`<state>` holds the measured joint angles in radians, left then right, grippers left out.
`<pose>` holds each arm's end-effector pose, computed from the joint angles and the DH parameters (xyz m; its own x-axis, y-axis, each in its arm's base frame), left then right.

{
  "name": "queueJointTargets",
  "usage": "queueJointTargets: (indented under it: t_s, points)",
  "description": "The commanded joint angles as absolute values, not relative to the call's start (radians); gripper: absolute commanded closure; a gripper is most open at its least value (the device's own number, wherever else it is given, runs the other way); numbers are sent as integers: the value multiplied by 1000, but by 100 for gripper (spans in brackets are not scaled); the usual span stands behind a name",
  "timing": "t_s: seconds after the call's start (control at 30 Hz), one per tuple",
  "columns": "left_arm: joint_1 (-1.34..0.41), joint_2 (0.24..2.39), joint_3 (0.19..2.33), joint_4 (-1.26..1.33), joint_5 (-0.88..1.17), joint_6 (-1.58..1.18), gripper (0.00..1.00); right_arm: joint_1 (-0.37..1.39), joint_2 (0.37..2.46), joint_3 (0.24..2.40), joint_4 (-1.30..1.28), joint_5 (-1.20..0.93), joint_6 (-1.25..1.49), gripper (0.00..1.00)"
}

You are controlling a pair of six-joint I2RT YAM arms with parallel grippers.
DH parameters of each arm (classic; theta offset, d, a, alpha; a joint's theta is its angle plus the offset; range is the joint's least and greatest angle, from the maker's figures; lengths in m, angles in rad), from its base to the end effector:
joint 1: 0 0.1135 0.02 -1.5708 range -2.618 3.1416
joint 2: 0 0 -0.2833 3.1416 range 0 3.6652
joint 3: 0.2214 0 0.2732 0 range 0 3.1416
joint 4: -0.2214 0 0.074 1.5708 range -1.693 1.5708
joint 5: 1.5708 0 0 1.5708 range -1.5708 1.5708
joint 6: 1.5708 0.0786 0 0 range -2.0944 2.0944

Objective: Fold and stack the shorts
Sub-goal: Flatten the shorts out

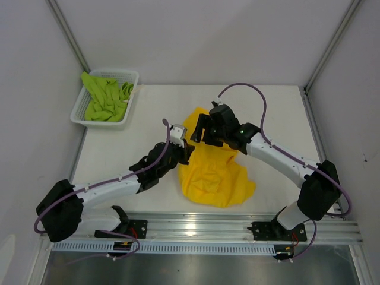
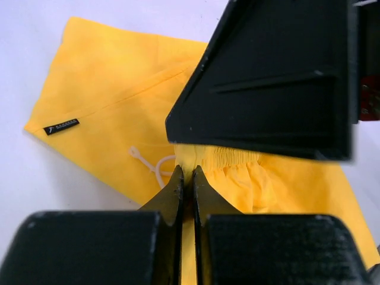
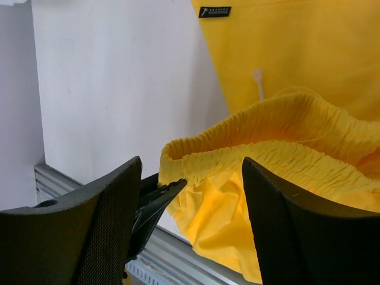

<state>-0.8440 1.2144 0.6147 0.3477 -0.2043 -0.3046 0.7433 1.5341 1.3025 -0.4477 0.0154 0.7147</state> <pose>0.2254 -0.2295 0.2405 -0.3384 -0.0614 -0.9390 0.5239 0.8167 -0.2422 0.2964 0.2708 0.2980 -0.7870 0.1667 -0.5940 -0.2012 0.8408 0.5026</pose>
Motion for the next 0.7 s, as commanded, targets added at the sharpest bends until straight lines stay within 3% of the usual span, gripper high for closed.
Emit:
queueJointTargets:
  t_s: [0.0,0.13,0.33,0.5,0.67]
  points:
    - [-885,1164,583,472,-285,-255,100,750,1540,1348,-453,69,796,30]
    - [-896,1167,558,503,-304,-242,100,752,1552,1348,-437,46,833,40]
    - [-926,1201,569,515,-363,-207,100,756,1557,1345,-437,25,850,42]
    - [-959,1244,601,502,-429,-169,100,759,1546,1339,-440,23,857,38]
    - [-1011,1273,623,515,-501,-130,100,759,1558,1342,-445,32,857,44]
